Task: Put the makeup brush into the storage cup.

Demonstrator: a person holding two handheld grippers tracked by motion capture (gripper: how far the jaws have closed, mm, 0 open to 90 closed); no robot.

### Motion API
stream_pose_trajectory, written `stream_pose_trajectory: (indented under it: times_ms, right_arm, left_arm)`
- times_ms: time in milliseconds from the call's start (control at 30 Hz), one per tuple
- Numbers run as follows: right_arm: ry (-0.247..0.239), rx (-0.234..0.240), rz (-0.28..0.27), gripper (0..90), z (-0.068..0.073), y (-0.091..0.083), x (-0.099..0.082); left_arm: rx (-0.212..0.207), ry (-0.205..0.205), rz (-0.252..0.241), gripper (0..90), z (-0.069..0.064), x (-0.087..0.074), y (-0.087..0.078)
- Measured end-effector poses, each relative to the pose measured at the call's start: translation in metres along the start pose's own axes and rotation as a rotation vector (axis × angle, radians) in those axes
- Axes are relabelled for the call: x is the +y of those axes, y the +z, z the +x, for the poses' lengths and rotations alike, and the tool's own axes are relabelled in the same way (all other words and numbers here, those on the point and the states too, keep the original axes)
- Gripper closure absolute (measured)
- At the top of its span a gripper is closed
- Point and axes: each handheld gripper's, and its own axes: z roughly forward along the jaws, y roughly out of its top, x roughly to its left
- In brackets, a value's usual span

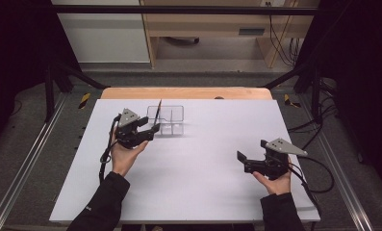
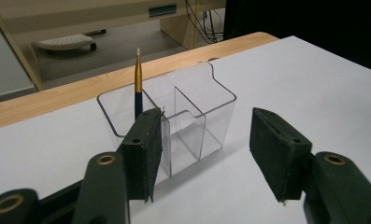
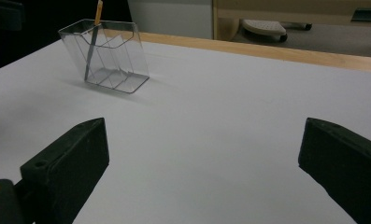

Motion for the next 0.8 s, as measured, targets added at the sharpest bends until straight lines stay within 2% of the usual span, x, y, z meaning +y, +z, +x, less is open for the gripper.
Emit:
stream_pose_trajectory:
  times_ms: [133, 300, 567, 667, 800]
  right_arm:
    - [0.000, 0.000, -0.001, 2.0, 0.000, -0.001, 0.000]
    - [0.000, 0.001, -0.001, 2.1, 0.000, -0.001, 0.000]
    - [-0.003, -0.004, -0.002, 2.0, -0.002, -0.003, 0.001]
    - [-0.006, -0.003, 0.001, 2.1, -0.002, -0.003, 0.000]
    - [-0.006, -0.001, 0.002, 2.1, -0.002, -0.004, 0.001]
  left_arm:
    - [-0.009, -0.010, -0.008, 36.6, -0.004, -0.006, -0.009]
    - [-0.010, 0.003, -0.001, 31.2, -0.009, -0.014, -0.021]
    - [-0.011, -0.011, 0.005, 26.1, -0.009, -0.032, -0.039]
    - [-0.004, -0.003, 0.014, 23.2, -0.009, -0.037, -0.044]
    - [-0.001, -0.014, 0.004, 19.1, -0.009, -0.045, -0.051]
